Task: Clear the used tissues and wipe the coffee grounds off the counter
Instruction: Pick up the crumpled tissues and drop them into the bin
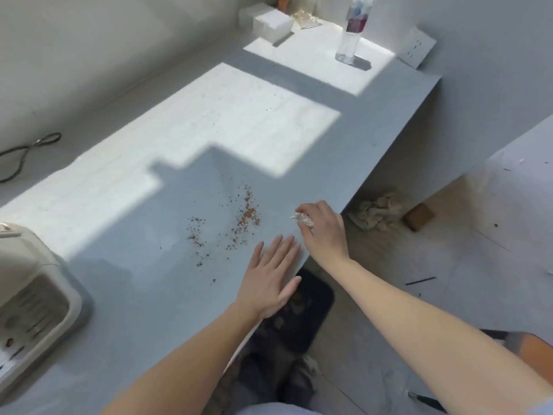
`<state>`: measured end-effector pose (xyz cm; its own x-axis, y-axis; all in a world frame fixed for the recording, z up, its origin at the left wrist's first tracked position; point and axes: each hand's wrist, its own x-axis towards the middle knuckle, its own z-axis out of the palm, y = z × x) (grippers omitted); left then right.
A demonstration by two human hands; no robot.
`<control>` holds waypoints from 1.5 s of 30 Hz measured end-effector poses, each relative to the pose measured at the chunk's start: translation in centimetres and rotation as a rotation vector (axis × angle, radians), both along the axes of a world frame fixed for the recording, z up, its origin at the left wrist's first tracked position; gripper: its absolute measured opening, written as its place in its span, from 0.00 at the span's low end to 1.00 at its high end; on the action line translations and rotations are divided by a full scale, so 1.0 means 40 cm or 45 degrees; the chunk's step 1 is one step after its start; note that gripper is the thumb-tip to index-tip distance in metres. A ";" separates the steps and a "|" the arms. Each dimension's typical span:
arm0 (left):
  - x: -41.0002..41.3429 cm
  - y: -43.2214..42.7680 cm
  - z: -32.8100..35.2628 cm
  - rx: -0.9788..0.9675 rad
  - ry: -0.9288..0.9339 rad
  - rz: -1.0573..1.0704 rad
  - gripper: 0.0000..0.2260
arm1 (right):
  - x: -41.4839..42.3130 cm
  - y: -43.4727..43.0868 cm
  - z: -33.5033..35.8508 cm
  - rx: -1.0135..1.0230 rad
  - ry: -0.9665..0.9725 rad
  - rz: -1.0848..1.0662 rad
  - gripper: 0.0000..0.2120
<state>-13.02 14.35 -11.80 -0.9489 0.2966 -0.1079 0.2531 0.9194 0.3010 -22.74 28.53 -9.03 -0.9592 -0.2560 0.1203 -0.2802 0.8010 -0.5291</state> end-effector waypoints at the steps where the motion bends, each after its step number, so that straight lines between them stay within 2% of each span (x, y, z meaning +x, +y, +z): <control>1: -0.015 0.005 -0.001 -0.018 0.004 -0.005 0.27 | 0.013 0.025 -0.009 -0.026 0.012 -0.061 0.10; 7: -0.095 0.042 -0.014 -0.058 0.018 -0.058 0.27 | 0.089 0.132 -0.057 -0.114 -0.028 -0.333 0.06; 14: -0.107 0.049 -0.030 -0.078 0.061 -0.089 0.26 | 0.201 0.203 -0.170 0.002 -0.429 -0.288 0.09; 19: -0.100 0.044 -0.032 -0.003 0.059 -0.079 0.27 | 0.246 0.191 -0.263 0.044 -0.724 -0.273 0.16; 22: -0.109 0.051 -0.025 0.009 0.069 -0.081 0.27 | 0.245 0.189 -0.287 0.190 -0.988 -0.236 0.26; 25: -0.109 0.050 -0.028 0.022 0.077 -0.075 0.27 | 0.254 0.188 -0.302 0.272 -1.133 -0.244 0.29; 31: -0.108 0.052 -0.027 0.019 0.073 -0.069 0.26 | 0.223 0.204 -0.276 0.255 -0.974 -0.278 0.28; 39: -0.109 0.054 -0.025 -0.014 0.056 -0.066 0.26 | 0.184 0.191 -0.214 0.216 -0.646 -0.300 0.27; 45: -0.100 0.058 -0.015 -0.069 0.027 -0.060 0.25 | 0.152 0.177 -0.138 0.234 -0.485 -0.152 0.28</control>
